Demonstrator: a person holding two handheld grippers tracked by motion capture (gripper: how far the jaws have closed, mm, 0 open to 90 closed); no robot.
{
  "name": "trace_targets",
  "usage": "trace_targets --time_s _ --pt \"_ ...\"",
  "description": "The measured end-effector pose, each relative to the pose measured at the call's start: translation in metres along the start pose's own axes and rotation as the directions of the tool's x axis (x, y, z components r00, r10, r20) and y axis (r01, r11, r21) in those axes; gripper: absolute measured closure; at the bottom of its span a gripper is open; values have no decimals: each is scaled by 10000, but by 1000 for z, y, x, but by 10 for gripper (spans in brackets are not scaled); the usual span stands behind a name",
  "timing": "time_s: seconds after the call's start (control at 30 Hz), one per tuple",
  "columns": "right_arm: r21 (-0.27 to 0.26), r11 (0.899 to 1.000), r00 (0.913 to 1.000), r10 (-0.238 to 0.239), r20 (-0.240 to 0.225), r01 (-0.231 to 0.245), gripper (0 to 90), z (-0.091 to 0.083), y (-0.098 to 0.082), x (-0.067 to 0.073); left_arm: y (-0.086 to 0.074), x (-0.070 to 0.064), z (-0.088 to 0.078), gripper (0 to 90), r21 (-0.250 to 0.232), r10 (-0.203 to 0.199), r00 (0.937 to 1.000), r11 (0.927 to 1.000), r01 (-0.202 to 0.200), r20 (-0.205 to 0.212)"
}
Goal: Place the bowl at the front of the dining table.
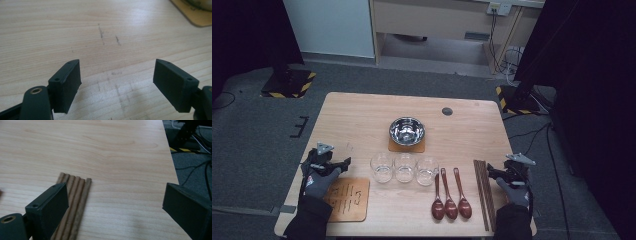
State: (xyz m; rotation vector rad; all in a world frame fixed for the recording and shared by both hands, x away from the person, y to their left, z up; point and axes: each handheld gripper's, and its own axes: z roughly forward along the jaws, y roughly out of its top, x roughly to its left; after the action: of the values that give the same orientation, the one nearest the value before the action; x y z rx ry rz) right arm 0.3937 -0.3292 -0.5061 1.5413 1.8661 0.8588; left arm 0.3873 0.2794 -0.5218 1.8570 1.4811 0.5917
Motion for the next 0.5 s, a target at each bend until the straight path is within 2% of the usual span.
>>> trace_targets --time_s 0.07,0.2,0.33,0.5 --pt "-72 10000 10000 -63 -58 63 66 -3 2 2 -1 0 3 206 200 176 9997 9997 -173 -185" --pt "-296 9995 9995 -153 -284 145 71 -11 9 9 -5 -1 9 200 382 355 9989 9987 -344 -294" --pt "-527 9980 9978 -386 -540 358 74 -19 16 19 -6 -2 11 196 385 516 9980 9980 -502 -369" --pt "-831 9946 9932 -699 -928 623 78 -29 24 32 -7 -2 12 181 316 500 9981 9983 -488 -361"
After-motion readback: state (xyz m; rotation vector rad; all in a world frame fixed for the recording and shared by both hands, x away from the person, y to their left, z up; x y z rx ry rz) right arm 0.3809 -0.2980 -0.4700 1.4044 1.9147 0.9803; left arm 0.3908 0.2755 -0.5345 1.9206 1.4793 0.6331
